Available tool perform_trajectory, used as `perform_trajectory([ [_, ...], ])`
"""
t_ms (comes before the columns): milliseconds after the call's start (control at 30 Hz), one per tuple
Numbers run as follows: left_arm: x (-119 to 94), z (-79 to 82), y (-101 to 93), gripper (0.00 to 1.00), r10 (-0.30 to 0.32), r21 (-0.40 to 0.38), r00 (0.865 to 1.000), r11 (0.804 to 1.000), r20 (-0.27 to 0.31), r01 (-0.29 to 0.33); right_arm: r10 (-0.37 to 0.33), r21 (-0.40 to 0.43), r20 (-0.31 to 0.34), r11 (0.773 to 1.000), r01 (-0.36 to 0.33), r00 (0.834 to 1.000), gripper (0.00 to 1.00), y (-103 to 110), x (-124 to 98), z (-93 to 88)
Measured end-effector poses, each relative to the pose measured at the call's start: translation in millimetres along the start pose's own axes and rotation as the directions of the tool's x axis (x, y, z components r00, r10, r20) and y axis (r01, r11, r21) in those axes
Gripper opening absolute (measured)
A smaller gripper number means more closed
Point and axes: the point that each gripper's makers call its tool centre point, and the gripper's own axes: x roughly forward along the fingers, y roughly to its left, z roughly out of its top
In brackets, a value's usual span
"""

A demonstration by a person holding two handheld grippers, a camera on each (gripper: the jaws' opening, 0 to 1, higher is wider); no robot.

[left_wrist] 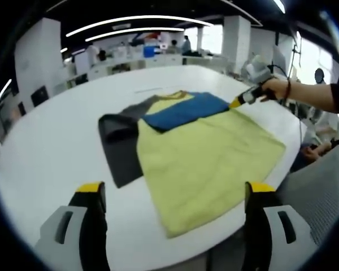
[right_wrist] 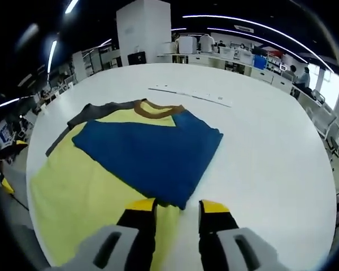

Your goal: Fold the garment on the visible template until the final outline fits inside the template.

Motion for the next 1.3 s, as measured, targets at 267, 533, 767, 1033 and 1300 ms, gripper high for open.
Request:
perform_trajectory([
  [267,-1.9,-1.6,1.3,0.98,0.005,-0.007,1.0,1.0,-0.003,-0.005,-0.015,-0.008,0.004,1.0,0.015,1.0,0.03,-2.8,1.5,-4.3],
  [533,-1.7,-3.7,2.3,0.97,0.007,-0.009,1.0,1.0,-0.011,-0.007,-0.058,0.034,-0.001,0.998,0.058,0.998,0.0,-8.8,3.6,-11.5],
  [767,-3.1,-5.0,4.6,0.97,0.011,-0.009,1.0,1.0,-0.014,-0.012,-0.07,0.044,-0.034,0.996,0.072,0.997,0.0,-13.5,2.0,-18.3],
  [1033,-2.6,-5.9,6.3,0.97,0.012,-0.011,1.0,1.0,-0.016,-0.012,-0.06,0.036,-0.035,0.997,0.061,0.998,0.0,-16.4,0.9,-19.3],
  [1300,-2.3,-6.2,8.2,0.96,0.013,-0.013,1.0,1.0,-0.018,-0.014,-0.058,0.027,-0.049,0.998,0.059,0.997,0.0,-27.4,-2.6,-24.1],
])
